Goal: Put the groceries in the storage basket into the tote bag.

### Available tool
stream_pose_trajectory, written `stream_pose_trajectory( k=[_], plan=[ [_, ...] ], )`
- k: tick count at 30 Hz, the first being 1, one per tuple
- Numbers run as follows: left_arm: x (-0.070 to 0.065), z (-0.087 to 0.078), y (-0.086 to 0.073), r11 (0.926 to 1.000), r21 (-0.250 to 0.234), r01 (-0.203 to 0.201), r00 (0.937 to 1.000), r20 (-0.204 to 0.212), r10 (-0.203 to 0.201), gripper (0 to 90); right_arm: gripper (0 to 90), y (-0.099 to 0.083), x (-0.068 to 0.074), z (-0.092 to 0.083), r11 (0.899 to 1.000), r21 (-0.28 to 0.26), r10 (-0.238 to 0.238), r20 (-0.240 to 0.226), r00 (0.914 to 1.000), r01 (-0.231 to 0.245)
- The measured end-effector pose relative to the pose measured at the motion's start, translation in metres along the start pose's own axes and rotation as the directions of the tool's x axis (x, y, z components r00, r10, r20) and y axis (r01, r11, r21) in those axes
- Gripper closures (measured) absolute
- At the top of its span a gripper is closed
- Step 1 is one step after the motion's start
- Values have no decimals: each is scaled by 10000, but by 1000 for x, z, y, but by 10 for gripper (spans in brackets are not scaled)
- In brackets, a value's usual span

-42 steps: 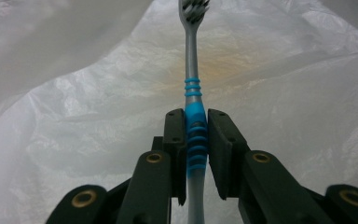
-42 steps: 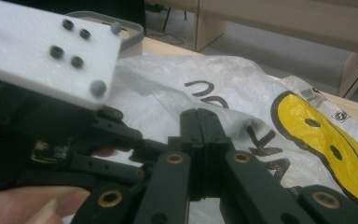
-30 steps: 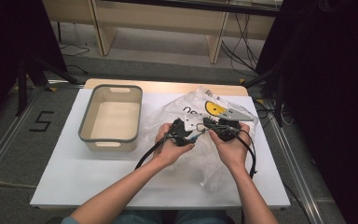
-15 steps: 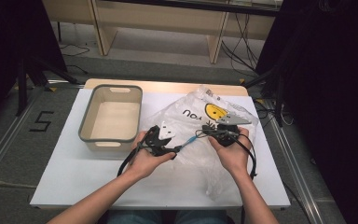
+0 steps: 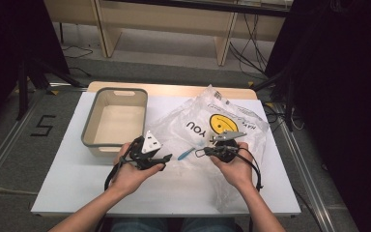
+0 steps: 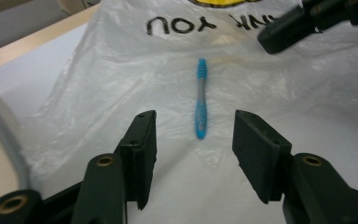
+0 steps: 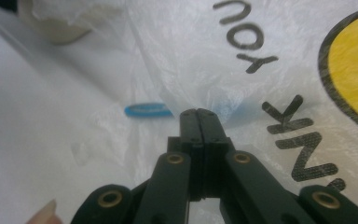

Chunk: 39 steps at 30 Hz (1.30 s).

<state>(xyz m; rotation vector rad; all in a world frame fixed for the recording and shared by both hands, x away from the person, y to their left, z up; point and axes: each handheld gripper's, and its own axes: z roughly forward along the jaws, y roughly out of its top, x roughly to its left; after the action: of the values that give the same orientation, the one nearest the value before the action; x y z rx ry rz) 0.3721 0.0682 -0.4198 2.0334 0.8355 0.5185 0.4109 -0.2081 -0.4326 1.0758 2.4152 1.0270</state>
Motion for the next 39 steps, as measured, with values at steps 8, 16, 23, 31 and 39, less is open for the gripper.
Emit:
stream_pose_trajectory(
  k=[8,16,23,31,39],
  plan=[
    [11,6,-11,9985,316,441,9986,-290,-432,528,900,-13,3,19,9936,1129,-19,-550,9985,81],
    [12,11,-17,9977,525,422,9986,-338,-404,528,870,-19,5,26,9858,1669,-29,-856,9963,172],
    [13,11,-24,9965,728,421,9988,-270,-402,499,685,-9,1,2,9984,390,446,-656,9968,-421],
    [14,8,-32,9956,847,387,9992,-158,-375,462,552,-8,-13,-30,9932,-699,939,93,9955,-931],
    [14,6,-42,9937,1054,386,9992,-98,-378,429,528,-24,-24,-41,9908,-454,1294,401,9908,-1276]
  ],
)
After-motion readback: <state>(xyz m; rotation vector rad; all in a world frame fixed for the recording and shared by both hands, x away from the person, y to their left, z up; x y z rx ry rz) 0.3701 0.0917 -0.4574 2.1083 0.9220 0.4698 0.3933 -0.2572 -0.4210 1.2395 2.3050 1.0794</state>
